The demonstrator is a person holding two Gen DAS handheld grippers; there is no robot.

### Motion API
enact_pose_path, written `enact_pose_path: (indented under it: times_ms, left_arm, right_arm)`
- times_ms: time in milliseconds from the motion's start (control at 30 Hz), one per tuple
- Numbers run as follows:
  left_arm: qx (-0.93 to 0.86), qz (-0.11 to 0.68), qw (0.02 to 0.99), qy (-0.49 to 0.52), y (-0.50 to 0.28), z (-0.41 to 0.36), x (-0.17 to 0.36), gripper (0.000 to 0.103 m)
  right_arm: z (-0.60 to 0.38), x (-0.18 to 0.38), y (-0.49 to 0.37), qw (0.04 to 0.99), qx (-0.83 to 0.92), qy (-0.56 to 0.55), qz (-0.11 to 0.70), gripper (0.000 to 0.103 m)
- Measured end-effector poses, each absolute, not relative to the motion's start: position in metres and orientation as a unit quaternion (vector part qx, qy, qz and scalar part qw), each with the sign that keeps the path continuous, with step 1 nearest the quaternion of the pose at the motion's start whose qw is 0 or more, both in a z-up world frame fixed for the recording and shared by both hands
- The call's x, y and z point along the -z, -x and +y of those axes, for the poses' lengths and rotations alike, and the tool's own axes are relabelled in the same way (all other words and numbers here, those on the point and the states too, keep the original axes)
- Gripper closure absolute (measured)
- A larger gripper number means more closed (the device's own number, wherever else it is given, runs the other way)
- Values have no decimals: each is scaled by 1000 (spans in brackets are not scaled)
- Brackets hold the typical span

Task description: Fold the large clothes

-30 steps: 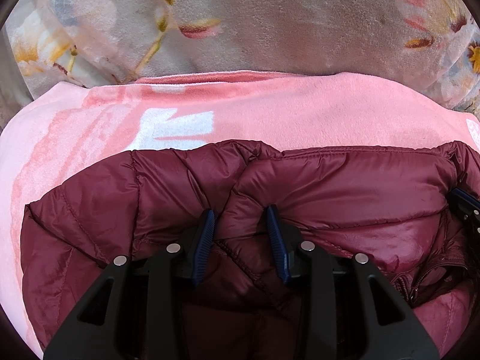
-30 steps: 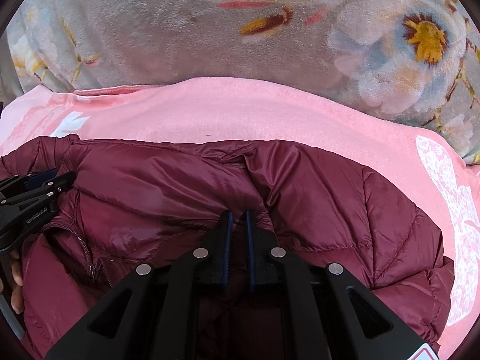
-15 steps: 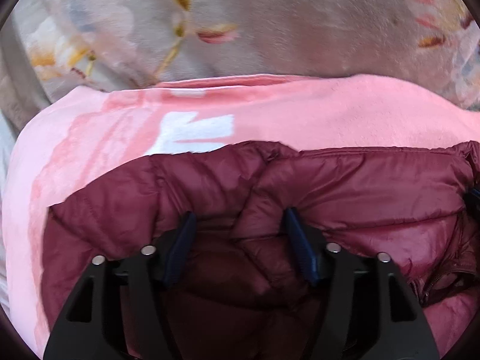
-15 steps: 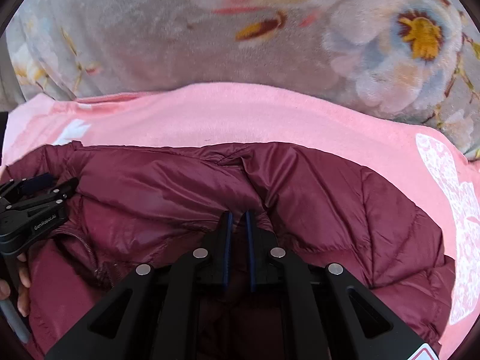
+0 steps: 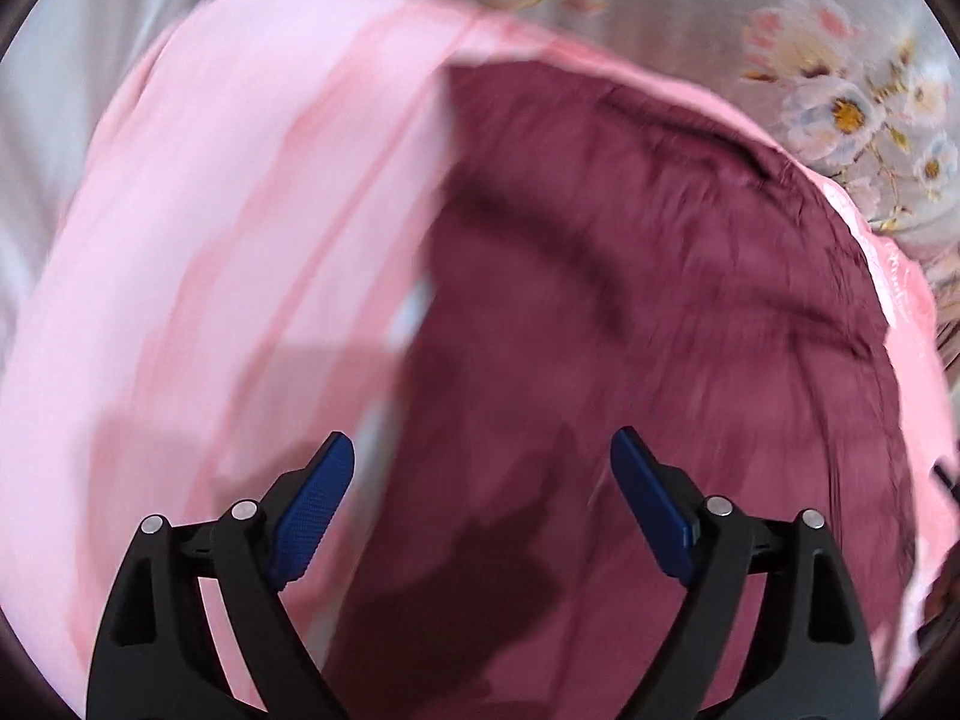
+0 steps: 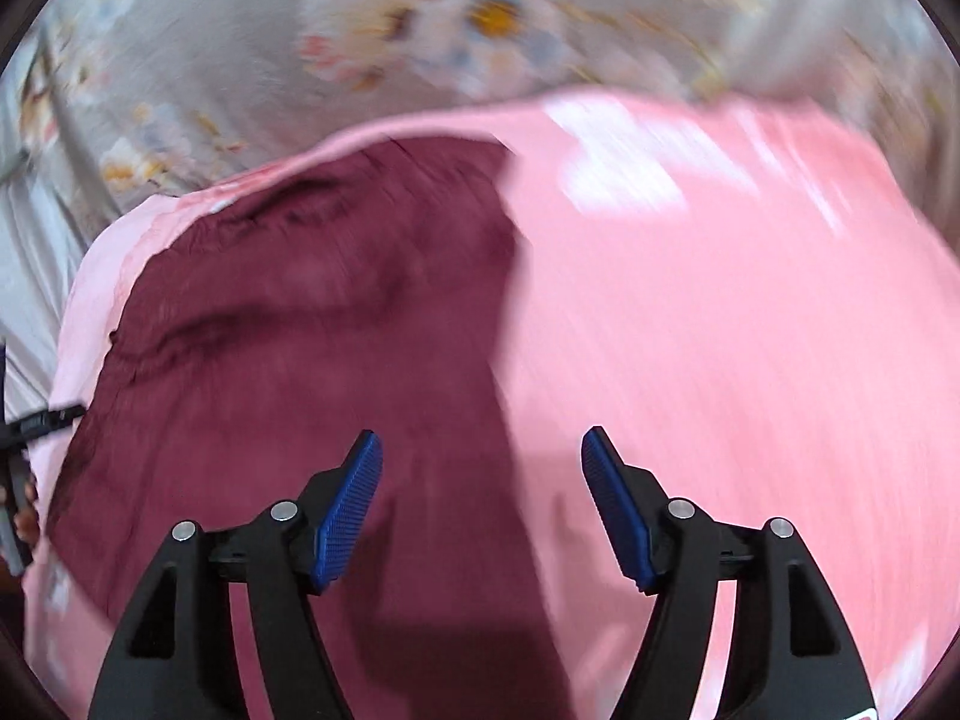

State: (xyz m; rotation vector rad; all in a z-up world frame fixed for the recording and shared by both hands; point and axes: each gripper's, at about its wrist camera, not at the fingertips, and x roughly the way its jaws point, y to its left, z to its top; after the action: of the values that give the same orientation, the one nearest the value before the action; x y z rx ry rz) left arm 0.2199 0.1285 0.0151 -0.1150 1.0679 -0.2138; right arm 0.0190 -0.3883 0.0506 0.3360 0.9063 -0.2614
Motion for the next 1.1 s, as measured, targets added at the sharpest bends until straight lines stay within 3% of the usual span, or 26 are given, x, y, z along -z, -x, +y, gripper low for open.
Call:
enact_pose_path:
  times_ms: [200,400,433,467,500,567,633,667,1100]
  left_arm:
    - [97,509,847,120,-145,171,-6,18]
    - [84,483,857,158,-128,165,1,19]
    - [86,478,858,166,-128,164,0,24]
    - [86,477,858,172,-129,161,0,39]
    - [85,477,857,174,-130,159,-1,47]
    - [92,477,854,183,-133,157,-2,76]
    - [93,477,851,198,-131,157,-5,90]
    - [99,474,850,207,-127,160,-10,94]
    - [172,400,880,187,20,198,-114,99]
  right_arm:
    - [-375,-22,59,867,108,-235,426,33]
    - [-354,-17,49,879,108,-236,401,29]
    - [-353,-18,45,878,101,-246,398,29]
    - [-351,-17,39,877,89,-258,394,33]
    - [-349,-16,34,876,79,-269,393,38]
    - [-346,-14,25,875,70,-274,393,64]
    - [-343,-17,23,875,67,-282,388,87]
    - [-341,-22,27,876,63,-290,380,93]
    - [-287,-147,182,941,21,-195,276,99]
